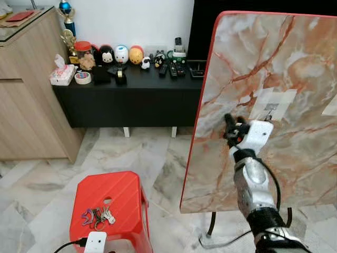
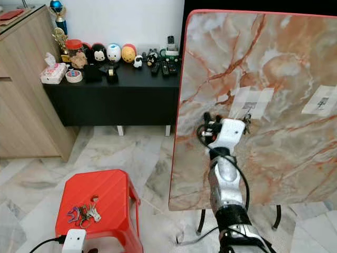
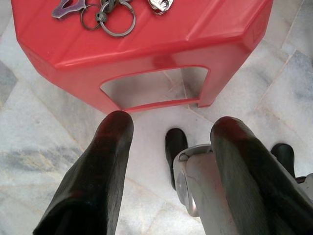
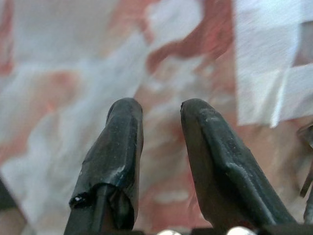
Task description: Hang keys on a hook
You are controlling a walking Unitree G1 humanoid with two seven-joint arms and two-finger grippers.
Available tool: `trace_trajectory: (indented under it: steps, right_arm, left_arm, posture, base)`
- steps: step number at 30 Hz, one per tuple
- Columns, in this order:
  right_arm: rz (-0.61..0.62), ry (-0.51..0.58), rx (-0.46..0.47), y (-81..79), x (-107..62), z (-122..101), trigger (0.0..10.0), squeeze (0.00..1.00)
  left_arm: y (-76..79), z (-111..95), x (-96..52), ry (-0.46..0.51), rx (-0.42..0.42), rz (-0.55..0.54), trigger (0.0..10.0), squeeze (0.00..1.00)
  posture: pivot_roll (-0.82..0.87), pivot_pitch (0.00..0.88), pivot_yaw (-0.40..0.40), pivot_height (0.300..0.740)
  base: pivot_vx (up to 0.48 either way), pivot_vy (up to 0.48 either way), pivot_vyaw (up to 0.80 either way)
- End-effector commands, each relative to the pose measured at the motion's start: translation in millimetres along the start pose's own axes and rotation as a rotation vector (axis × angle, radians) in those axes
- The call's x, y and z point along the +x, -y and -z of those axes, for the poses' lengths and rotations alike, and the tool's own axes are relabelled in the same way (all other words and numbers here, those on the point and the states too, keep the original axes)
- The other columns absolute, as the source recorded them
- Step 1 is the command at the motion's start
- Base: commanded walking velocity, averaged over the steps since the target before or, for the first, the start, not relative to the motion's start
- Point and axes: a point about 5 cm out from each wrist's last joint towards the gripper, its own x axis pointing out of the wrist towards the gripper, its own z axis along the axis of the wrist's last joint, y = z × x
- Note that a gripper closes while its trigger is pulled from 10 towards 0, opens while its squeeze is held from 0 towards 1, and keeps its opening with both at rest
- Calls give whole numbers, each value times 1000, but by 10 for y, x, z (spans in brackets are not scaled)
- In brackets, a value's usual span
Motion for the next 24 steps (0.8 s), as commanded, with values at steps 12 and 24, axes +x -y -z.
trace_trajectory:
  steps: [12,24]
  right_arm:
    - [76,58,78,216,62,-125,10000,0]
    - [93,142,84,276,85,-259,10000,0]
  left_arm:
    - [3,26,-3,-18,13,2,10000,0]
    - [-9,45,-10,-19,15,-1,10000,0]
  posture:
    - [9,0,-53,740]
    - [9,0,-51,740]
  base:
    - [0,0,0]
    - [0,0,0]
